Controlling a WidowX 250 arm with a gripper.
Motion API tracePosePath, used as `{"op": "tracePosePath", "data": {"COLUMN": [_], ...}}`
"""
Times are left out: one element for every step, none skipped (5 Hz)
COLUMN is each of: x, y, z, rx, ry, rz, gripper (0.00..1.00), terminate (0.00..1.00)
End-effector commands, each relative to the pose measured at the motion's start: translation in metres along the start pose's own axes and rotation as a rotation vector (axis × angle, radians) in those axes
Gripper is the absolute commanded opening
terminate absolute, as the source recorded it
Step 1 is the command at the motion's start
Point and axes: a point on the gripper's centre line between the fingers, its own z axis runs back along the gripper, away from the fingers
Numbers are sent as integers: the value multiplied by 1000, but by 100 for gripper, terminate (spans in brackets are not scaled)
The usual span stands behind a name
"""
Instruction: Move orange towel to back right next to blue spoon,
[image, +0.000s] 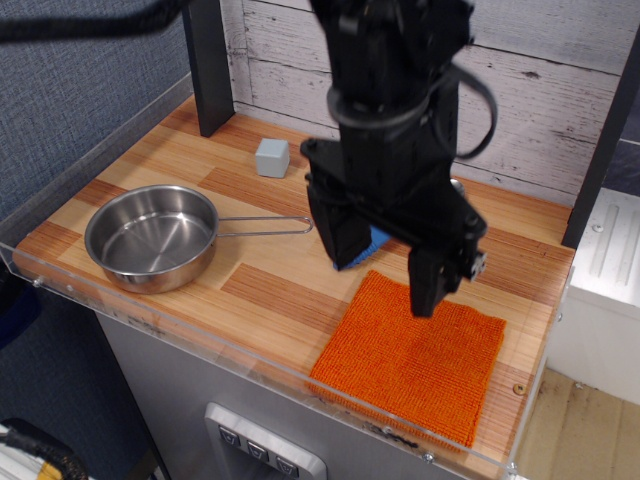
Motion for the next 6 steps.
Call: {"op": "tracePosePath", "data": {"x": [-5,-7,-8,-2,8,11], "y": [19,22,20,12,1,-1], "z": [-25,-40,-56,-68,-77,-80], "rx": [0,-13,11,8,3,8], "ry": [-33,-38,-32,-35,-39,-49], "rz": [17,-12,-64,-98,-134,-124], "gripper": [100,100,100,100,100,100], "terminate": [0,0,0,0,0,0]}}
